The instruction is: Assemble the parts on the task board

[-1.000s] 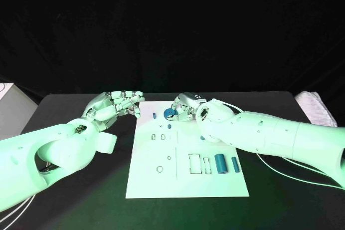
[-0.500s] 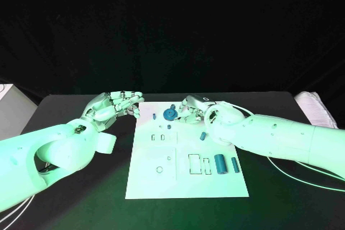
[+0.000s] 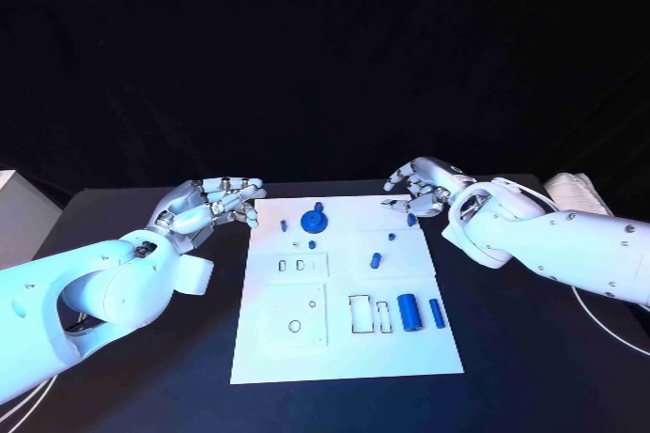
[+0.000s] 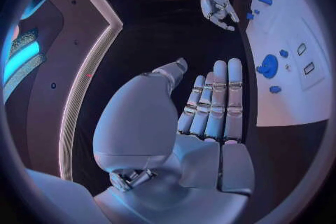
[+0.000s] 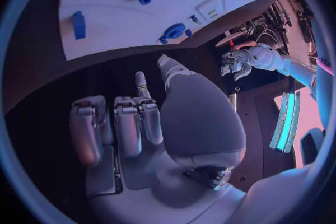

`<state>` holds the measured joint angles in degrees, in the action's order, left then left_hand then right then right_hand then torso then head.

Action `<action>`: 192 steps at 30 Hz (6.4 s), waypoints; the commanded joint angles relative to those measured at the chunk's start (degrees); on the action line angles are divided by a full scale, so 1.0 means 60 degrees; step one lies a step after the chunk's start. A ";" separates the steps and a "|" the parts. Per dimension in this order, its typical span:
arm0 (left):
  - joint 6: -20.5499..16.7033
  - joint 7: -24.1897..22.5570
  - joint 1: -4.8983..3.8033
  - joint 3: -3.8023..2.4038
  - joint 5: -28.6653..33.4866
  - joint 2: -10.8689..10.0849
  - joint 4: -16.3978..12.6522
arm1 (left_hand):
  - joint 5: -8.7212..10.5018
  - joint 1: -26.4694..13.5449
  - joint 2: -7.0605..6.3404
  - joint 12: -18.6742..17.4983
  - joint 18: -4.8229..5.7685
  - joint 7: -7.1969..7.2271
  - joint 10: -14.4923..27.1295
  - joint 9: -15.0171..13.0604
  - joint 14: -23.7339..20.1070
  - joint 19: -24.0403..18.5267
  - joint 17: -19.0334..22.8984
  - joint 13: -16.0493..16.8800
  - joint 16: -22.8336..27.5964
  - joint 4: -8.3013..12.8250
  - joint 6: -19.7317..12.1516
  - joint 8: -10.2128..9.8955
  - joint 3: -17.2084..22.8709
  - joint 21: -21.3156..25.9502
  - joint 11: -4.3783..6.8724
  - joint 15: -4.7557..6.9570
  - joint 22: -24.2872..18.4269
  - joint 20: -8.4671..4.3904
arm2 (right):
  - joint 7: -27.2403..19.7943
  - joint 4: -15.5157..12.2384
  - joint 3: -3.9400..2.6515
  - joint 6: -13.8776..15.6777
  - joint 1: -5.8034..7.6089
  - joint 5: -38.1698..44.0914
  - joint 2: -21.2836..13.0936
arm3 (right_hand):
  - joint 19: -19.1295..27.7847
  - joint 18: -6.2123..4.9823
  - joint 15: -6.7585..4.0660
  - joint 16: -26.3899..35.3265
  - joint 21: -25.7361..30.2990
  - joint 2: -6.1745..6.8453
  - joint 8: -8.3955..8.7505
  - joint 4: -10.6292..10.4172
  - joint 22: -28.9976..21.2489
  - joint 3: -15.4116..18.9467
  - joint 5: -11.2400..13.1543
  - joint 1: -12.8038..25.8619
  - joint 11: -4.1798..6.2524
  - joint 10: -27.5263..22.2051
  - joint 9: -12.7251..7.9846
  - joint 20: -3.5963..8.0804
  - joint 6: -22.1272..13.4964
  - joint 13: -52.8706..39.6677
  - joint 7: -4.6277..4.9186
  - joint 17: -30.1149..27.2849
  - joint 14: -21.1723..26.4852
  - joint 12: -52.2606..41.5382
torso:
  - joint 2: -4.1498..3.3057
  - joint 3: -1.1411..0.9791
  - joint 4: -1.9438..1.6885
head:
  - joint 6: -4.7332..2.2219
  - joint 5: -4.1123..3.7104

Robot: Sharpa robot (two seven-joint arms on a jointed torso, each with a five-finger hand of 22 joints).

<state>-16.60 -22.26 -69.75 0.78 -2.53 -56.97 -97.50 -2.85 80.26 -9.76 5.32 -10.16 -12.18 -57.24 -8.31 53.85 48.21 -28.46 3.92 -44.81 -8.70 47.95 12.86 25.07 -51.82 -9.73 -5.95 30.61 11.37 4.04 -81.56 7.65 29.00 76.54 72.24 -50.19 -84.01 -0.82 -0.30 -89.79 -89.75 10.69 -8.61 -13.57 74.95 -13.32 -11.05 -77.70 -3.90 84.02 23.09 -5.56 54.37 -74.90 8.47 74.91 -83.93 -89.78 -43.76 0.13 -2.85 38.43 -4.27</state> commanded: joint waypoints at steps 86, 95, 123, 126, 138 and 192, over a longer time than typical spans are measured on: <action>0.0237 -0.0030 -0.0010 -0.0007 -0.0080 0.0066 0.0159 | -0.0019 -0.0076 0.0043 -0.0035 -0.0055 -0.0204 0.0030 0.0014 -0.0108 -0.0130 0.0024 0.0014 -0.0088 0.0030 -0.0056 -0.0011 0.0062 -0.0109 -0.0030 -0.0007 0.0035 0.0018 | -0.1485 0.2036 0.0137 -0.0728 -0.0590 -0.0664 0.0401 | -0.0999 0.0137 -0.0301 -0.0035 -0.0042 -0.0325 -0.0403 0.0579 0.2509 -0.1836 0.0064 -0.0586 0.0325 0.0996 0.0069 0.0230 0.1160 -0.2516 -0.0369 0.2515 -0.1012 -0.0037 | 0.0014 -0.0014 0.0078 | 0.0302 0.0014; 0.0241 -0.0023 -0.0010 -0.0007 -0.0080 0.0054 0.0161 | -0.0019 -0.0082 0.0043 -0.0034 -0.0054 -0.0206 0.0031 0.0014 -0.0117 -0.0144 0.0029 0.0014 -0.0092 0.0032 -0.0056 -0.0011 0.0065 -0.0120 -0.0031 -0.0009 0.0040 0.0020 | -0.1037 0.1664 0.0122 0.0028 -0.0547 -0.0768 0.0287 | -0.0999 0.0137 -0.0404 -0.0035 -0.0042 -0.0413 -0.0659 0.0661 0.2509 -0.1960 0.0066 -0.0455 0.0461 0.0996 0.0216 0.0333 0.1272 -0.2516 -0.0516 0.2515 -0.1012 -0.0037 | 0.0018 0.0001 0.0081 | 0.0305 0.0044; 0.0273 0.0064 -0.0013 -0.0007 -0.0080 0.0210 0.0338 | -0.0019 -0.0083 0.0040 -0.0032 -0.0055 -0.0204 0.0031 0.0015 -0.0124 -0.0156 0.0033 0.0015 -0.0096 0.0037 -0.0056 -0.0011 0.0068 -0.0131 -0.0031 -0.0010 0.0045 0.0022 | 0.2912 -0.1485 0.0173 0.0133 -0.0432 0.0653 0.1689 | -0.0999 0.0137 -0.0385 -0.0035 -0.0042 -0.0394 -0.0753 0.0772 0.2509 -0.2073 0.0207 -0.0285 0.0440 0.0996 0.0297 0.0354 0.1053 -0.2516 -0.0460 0.2515 -0.1012 -0.0037 | 0.0066 0.0043 0.0077 | 0.0418 0.0247; 0.0276 0.0075 -0.0013 -0.0006 -0.0080 0.0231 0.0350 | -0.0019 -0.0083 0.0037 -0.0028 -0.0055 -0.0202 0.0027 0.0014 -0.0129 -0.0167 0.0037 0.0016 -0.0101 0.0043 -0.0054 -0.0009 0.0071 -0.0141 -0.0030 -0.0010 0.0050 0.0023 | 0.3205 -0.1525 0.0194 0.0156 -0.0531 0.0934 0.1928 | -0.0999 0.0137 -0.0375 -0.0035 -0.0042 -0.0373 -0.0774 0.0778 0.2509 -0.2075 0.0268 -0.0229 0.0433 0.0996 0.0310 0.0346 0.1034 -0.2516 -0.0455 0.2515 -0.1012 -0.0037 | 0.0058 0.0044 0.0080 | 0.0431 0.0258; 0.0284 0.0103 -0.0013 -0.0006 -0.0081 0.0258 0.0363 | -0.0019 -0.0083 0.0037 -0.0028 -0.0055 -0.0202 0.0027 0.0014 -0.0129 -0.0167 0.0037 0.0016 -0.0101 0.0043 -0.0054 -0.0009 0.0071 -0.0141 -0.0030 -0.0010 0.0050 0.0023 | 0.3901 -0.1355 0.0267 0.0172 -0.0967 0.1610 0.2689 | -0.0999 0.0137 -0.0371 -0.0035 -0.0042 -0.0354 -0.0821 0.0759 0.2509 -0.2078 0.0321 -0.0098 0.0432 0.0996 0.0334 0.0338 0.1026 -0.2516 -0.0457 0.2515 -0.1012 -0.0037 | 0.0058 0.0018 0.0057 | 0.0510 0.0270; 0.0363 0.0180 -0.0012 -0.0006 -0.0088 0.0240 0.0362 | -0.0018 -0.0094 0.0033 -0.0024 -0.0056 -0.0202 0.0027 0.0014 -0.0144 -0.0197 0.0047 0.0016 -0.0116 0.0050 -0.0052 -0.0008 0.0077 -0.0171 -0.0030 -0.0012 0.0064 0.0027 | 0.4380 -0.1117 0.0371 -0.0356 -0.1257 0.2439 0.3194 | -0.0999 0.0137 -0.0315 -0.0035 -0.0042 -0.0019 -0.0794 0.0767 0.2509 -0.2040 0.0347 0.0282 0.0353 0.0996 0.0313 0.0299 0.0721 -0.2516 -0.0357 0.2515 -0.1012 -0.0037 | 0.0067 0.0017 0.0090 | 0.0659 0.0363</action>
<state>-15.57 -21.01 -69.76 0.79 -2.81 -55.58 -95.25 -2.85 80.26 -9.76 5.32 -10.16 -12.18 -57.24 -8.31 53.44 47.39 -28.27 3.94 -45.26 -8.53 47.95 12.86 25.23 -52.53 -9.73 -5.96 30.93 11.36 29.86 -88.44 9.72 28.34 69.20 86.20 -31.06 -84.01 -0.82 -2.27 -89.79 -89.75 10.28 -13.38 -9.02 74.91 -25.53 -8.94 -76.45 -1.45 83.84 23.59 -3.70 59.07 -74.90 6.21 74.90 -84.03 -89.78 -43.35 0.23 -2.30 42.37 -2.08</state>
